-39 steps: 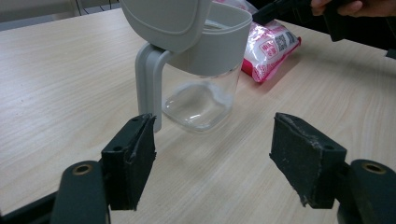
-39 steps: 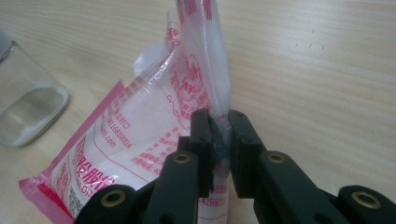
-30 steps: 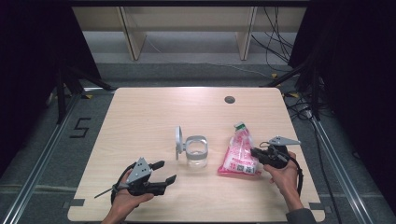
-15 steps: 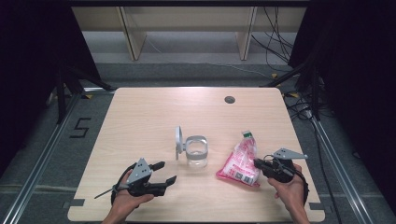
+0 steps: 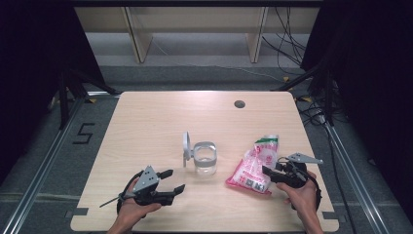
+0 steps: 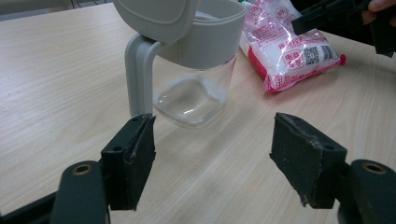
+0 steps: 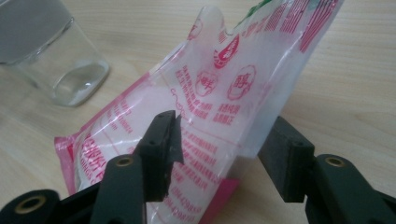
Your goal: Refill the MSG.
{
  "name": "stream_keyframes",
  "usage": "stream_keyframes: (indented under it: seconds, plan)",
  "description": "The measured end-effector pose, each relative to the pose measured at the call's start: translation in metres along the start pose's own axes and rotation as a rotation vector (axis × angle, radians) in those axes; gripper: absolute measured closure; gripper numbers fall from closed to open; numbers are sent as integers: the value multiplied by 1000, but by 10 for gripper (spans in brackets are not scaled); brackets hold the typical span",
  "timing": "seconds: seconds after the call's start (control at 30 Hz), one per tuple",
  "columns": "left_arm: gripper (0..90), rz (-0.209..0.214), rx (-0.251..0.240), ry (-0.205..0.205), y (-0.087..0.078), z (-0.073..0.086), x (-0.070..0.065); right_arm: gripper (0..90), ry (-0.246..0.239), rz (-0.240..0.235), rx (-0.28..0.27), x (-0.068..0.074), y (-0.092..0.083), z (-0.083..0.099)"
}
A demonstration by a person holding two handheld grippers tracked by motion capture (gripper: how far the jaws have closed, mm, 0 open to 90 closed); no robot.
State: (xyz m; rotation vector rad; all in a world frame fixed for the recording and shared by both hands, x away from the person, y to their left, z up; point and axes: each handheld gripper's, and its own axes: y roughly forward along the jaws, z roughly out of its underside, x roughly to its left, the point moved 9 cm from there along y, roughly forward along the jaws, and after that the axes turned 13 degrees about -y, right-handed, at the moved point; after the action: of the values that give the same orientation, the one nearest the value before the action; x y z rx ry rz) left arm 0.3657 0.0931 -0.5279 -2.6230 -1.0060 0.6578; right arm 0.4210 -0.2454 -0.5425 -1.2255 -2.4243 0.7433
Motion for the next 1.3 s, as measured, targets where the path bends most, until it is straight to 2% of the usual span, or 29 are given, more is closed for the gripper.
stream_keyframes:
  seconds: [0.03,0.07,0.13,0.2,0.27,0.33,0.37,0.4,0.43,0.47,0.5,0.53,0.57,0.6,0.63,0.7,0.77,0.87,0.9,0.93,0.97,1.0,1.03,1.07,1.1,1.13,1.17,1.23,1.3]
  plan:
    - [298,-9,9,5,-1,1,0,461,34,-13,16,1,0,0]
    - [298,-6,7,5,-1,1,0,456,24,-6,13,-3,2,0]
    - [298,-4,5,2,0,0,0,446,67,-31,-2,-4,9,-3]
    - [298,6,3,0,0,0,-1,440,81,-33,8,-8,13,-2]
    - [298,-1,6,4,-1,1,-1,444,75,-22,-1,-10,14,-2]
    - [298,0,5,1,0,0,-2,457,112,-40,-7,-11,15,-3]
    - [298,0,4,1,0,0,-2,463,108,-34,9,-13,15,-2]
    - [298,1,9,8,0,1,-2,476,111,-39,-6,-14,17,-2]
    - [298,6,4,7,0,1,-3,480,168,-48,16,-10,16,-3]
    - [298,9,5,6,0,0,-3,489,112,-42,3,-15,19,-3]
    - [298,3,6,5,0,0,-3,502,106,-37,4,-15,22,-5]
    - [298,4,6,7,0,0,-3,508,137,-48,14,-11,21,-6]
    - [298,4,7,6,0,0,-3,524,103,-40,1,-15,24,-7]
    - [297,3,8,9,0,1,-2,548,146,-40,3,-11,25,-8]
    - [298,1,9,6,0,1,-2,565,101,-47,7,-15,25,-8]
    - [298,7,3,-1,1,0,-1,606,100,-34,3,-17,28,-9]
    - [298,5,2,-1,0,0,-1,664,101,-45,-6,-16,28,-10]
    - [298,1,0,-2,-1,-1,-2,762,79,-56,-4,-14,28,-11]
    - [298,9,-2,8,0,-1,-2,804,61,-45,8,-14,27,-10]
    - [298,9,2,23,-1,-1,-1,829,92,-61,17,-9,25,-10]
    - [298,2,2,0,0,-1,-2,848,76,-62,10,-9,26,-11]
    - [298,1,3,2,0,0,-2,860,30,-64,-1,-11,26,-12]
    - [298,1,6,3,0,0,-2,873,32,-56,7,-11,26,-11]
    - [298,2,6,3,0,0,-2,879,72,-71,4,-6,25,-12]
    - [298,3,7,2,0,0,-2,885,37,-50,-3,-9,26,-13]
    - [298,9,4,1,0,0,-2,889,35,-49,-3,-9,26,-13]
    - [298,10,5,0,1,0,-2,892,60,-55,-1,-5,25,-14]
    - [298,10,5,2,0,0,-2,895,34,-56,-16,-5,25,-16]
    - [298,-1,8,2,0,0,-1,897,29,-65,-33,-3,24,-18]
